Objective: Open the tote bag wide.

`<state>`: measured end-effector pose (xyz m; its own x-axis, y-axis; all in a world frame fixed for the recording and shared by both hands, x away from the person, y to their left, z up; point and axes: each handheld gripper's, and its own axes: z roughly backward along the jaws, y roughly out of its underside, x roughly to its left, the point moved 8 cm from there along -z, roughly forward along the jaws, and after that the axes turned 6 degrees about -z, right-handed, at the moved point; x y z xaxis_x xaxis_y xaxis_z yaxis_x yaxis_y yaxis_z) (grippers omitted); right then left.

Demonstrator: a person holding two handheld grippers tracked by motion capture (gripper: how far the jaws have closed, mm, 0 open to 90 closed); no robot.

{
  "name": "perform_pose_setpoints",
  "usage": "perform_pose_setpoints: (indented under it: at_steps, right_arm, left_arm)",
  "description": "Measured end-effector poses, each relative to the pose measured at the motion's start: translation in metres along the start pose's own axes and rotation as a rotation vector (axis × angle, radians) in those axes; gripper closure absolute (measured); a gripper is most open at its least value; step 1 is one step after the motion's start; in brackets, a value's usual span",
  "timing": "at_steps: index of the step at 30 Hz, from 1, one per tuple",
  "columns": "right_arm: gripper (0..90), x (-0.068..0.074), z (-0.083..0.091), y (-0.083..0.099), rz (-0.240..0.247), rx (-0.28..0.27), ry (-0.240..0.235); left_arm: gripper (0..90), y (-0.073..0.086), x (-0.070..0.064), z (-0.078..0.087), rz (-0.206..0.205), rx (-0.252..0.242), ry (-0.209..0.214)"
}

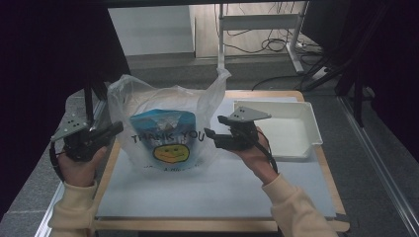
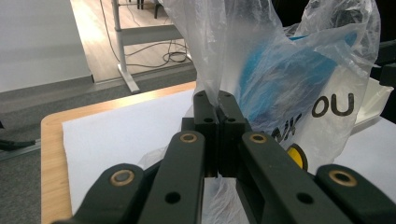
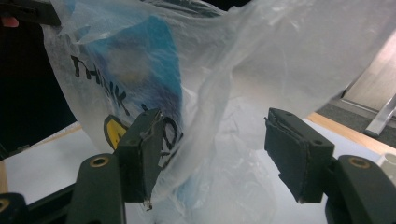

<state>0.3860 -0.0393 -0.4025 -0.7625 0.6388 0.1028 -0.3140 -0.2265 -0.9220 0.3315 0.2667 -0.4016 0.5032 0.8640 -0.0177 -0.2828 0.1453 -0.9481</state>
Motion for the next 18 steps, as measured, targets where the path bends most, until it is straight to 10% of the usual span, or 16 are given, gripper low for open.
perform_pose_setpoints:
  at_steps: [11, 18]
  right_arm:
    - [44.1, -0.002, -0.012, -0.019, -0.012, 0.001, 0.006]
    - [78.4, 0.001, -0.019, -0.03, 0.056, -0.01, 0.002]
  left_arm:
    - [89.7, -0.001, 0.002, 0.002, 0.0, -0.01, -0.002]
    - [89.7, -0.001, 0.002, 0.005, 0.001, -0.02, -0.001]
